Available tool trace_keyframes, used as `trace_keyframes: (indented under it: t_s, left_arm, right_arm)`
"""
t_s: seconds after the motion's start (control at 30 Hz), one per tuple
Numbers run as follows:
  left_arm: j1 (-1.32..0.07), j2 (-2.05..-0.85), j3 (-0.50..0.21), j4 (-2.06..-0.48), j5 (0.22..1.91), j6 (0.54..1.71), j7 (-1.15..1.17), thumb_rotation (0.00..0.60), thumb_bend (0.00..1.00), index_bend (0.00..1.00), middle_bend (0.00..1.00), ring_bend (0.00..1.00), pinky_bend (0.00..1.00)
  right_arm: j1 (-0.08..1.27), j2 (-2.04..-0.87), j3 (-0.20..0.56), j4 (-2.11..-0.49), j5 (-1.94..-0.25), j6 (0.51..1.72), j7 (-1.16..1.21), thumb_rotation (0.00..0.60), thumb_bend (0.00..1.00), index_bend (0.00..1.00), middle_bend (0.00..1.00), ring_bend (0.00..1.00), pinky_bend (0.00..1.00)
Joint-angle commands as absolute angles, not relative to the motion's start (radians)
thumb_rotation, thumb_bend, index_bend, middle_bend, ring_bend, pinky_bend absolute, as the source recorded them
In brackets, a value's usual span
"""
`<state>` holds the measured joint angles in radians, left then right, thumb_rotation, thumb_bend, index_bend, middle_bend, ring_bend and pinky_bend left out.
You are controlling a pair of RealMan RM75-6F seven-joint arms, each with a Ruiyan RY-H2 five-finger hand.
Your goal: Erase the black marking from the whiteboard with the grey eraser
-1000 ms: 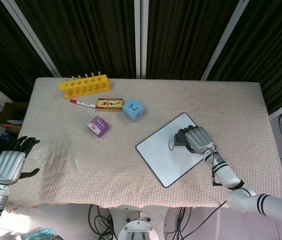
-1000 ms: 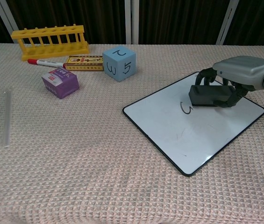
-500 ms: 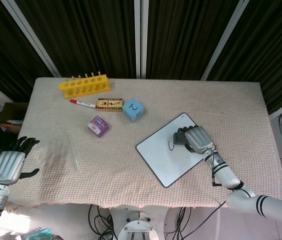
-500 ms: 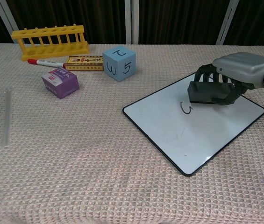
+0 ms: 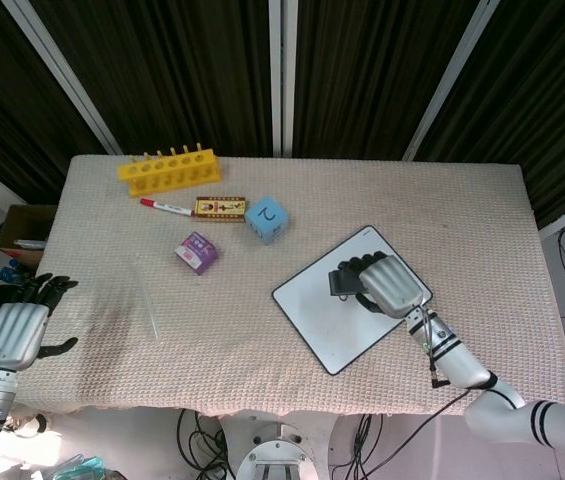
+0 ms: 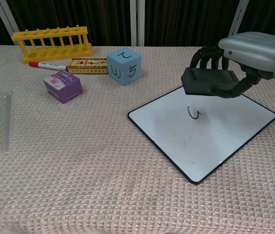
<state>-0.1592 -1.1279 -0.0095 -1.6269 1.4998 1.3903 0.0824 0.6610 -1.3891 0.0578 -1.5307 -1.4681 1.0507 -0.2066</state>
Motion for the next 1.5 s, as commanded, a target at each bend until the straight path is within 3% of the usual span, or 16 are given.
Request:
trace_keyframes:
  t_s: [0.03, 0.33, 0.7, 1.13, 1.5]
  left_arm:
    - [-0.159, -1.129, -0.008, -1.625, 1.501, 1.389, 0.082, 0.6, 0.1, 0.2, 0.17, 0.12, 0.19]
    - [-0.158, -1.126, -0.009, -1.625, 1.5, 1.391, 0.078, 0.6, 0.1, 0.2, 0.17, 0.12, 0.19]
    - [-0.16, -1.121, -0.011, -1.628, 1.504, 1.392, 0.082, 0.6, 0.1, 0.2, 0.17, 0.12, 0.19]
    - [-0.146, -1.112, -0.005, -1.636, 1.503, 1.405, 0.077, 0.6, 0.1, 0.2, 0.17, 0.12, 0.19]
    - [-0.147, -1.114, -0.005, -1.626, 1.496, 1.394, 0.065, 0.6, 0.1, 0.2, 0.17, 0.12, 0.19]
  right_arm:
    - [0.653, -1.38, 0.016, -1.543, -1.502, 1.036, -0.241, 0.6, 0.45, 0.85, 0.74, 0.68, 0.81]
    - [0.625, -1.449, -0.019, -1.448, -1.532, 1.044, -0.253, 0.6, 0.42, 0.9, 0.76, 0.71, 0.84]
    - [0.634, -1.533, 0.002, -1.35, -1.518, 1.017, -0.23, 0.6, 0.43, 0.91, 0.77, 0.71, 0.85]
    - [0.691, -1.654, 0.104, -1.209, -1.411, 0.946, -0.263, 0.6, 0.44, 0.91, 0.77, 0.71, 0.85]
    - [0.742, -1.749, 0.176, -1.081, -1.356, 0.957, -0.332, 0.6, 0.45, 0.91, 0.77, 0.71, 0.85]
